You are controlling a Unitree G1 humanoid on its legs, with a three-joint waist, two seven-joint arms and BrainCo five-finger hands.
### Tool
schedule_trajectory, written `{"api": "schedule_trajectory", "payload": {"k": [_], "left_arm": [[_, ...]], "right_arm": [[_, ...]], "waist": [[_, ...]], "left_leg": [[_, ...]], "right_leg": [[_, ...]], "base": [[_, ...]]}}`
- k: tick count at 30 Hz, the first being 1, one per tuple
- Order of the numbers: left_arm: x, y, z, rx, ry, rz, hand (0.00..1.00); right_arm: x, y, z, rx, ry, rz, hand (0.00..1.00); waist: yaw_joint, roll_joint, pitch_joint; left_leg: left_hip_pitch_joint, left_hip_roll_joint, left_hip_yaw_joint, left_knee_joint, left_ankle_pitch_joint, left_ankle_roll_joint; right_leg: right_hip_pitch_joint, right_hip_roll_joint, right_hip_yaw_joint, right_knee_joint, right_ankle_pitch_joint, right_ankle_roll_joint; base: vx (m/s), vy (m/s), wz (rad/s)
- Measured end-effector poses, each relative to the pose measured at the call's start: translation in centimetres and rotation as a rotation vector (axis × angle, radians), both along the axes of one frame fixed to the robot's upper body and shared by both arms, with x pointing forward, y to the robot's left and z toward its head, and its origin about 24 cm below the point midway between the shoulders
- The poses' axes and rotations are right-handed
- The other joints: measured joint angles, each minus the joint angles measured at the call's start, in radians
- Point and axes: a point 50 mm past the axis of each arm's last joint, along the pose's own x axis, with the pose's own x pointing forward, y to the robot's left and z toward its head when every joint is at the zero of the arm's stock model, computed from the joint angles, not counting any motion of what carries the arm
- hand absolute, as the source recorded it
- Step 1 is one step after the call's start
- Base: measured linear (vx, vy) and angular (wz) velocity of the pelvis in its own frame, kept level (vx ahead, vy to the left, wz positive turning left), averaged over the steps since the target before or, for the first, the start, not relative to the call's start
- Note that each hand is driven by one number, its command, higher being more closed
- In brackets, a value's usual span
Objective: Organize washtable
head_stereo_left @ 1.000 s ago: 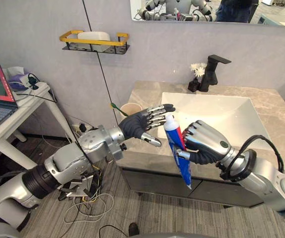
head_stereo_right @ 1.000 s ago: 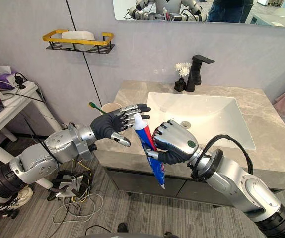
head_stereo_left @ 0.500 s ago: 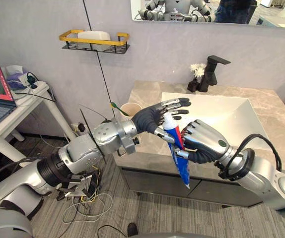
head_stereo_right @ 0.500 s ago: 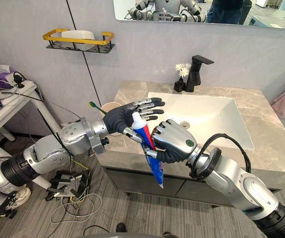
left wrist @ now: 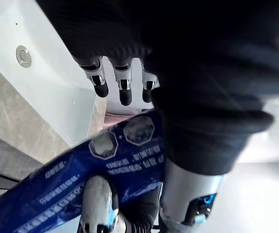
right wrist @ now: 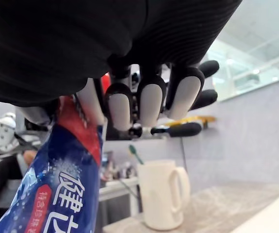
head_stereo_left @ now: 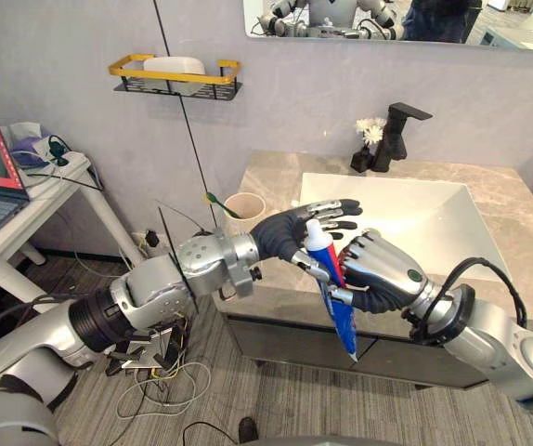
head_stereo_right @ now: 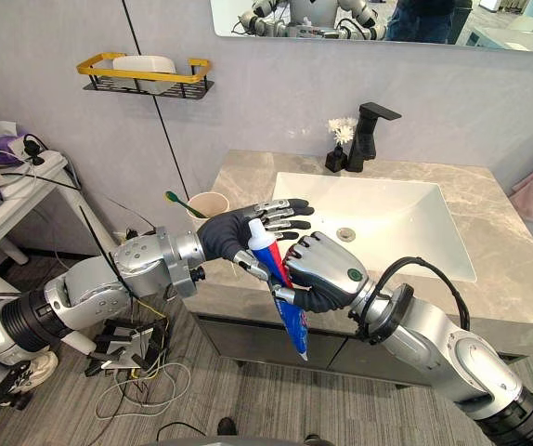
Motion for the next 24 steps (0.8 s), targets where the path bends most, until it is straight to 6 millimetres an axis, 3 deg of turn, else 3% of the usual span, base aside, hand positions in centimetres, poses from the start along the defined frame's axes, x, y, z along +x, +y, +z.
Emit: {"api": "schedule_trajectory", "payload": {"k": [9,10,24], "left_arm": [[-0.7,-0.1,0.1,-0.02,0.024,-0.033,0.0],[-0.7,0.0,-0.2,-0.021,0.035,-0.029,1.0],[0.0,-0.8,-1.0,-0.084,0.081,0.047,1.0]], "right_arm": [[-0.4,0.5,-0.6,-0.005,0.032,0.033,1.0],[-0.4,0.5,-0.6,-0.004,0.032,0.033,1.0],[-0.7,0.9,-0.1,0.056,0.028,0.045,1.0]], "waist": [[0.0,0.0,0.0],[0.0,0.0,0.0],[-0.002,-0.017,0.011]], "left_leg": [[0.0,0.0,-0.001,0.0,-0.003,-0.004],[0.0,0.0,0.0,0.0,-0.003,-0.004],[0.0,0.0,0.0,0.0,-0.004,-0.004]], "right_leg": [[0.0,-0.001,-0.001,0.0,-0.004,0.005],[0.0,-0.001,-0.001,0.0,-0.004,0.005],[-0.002,-0.001,-0.001,-0.001,-0.005,0.006]], "base": [[0.0,0.0,0.0],[0.0,0.0,0.0],[0.0,0.0,0.0]]}}
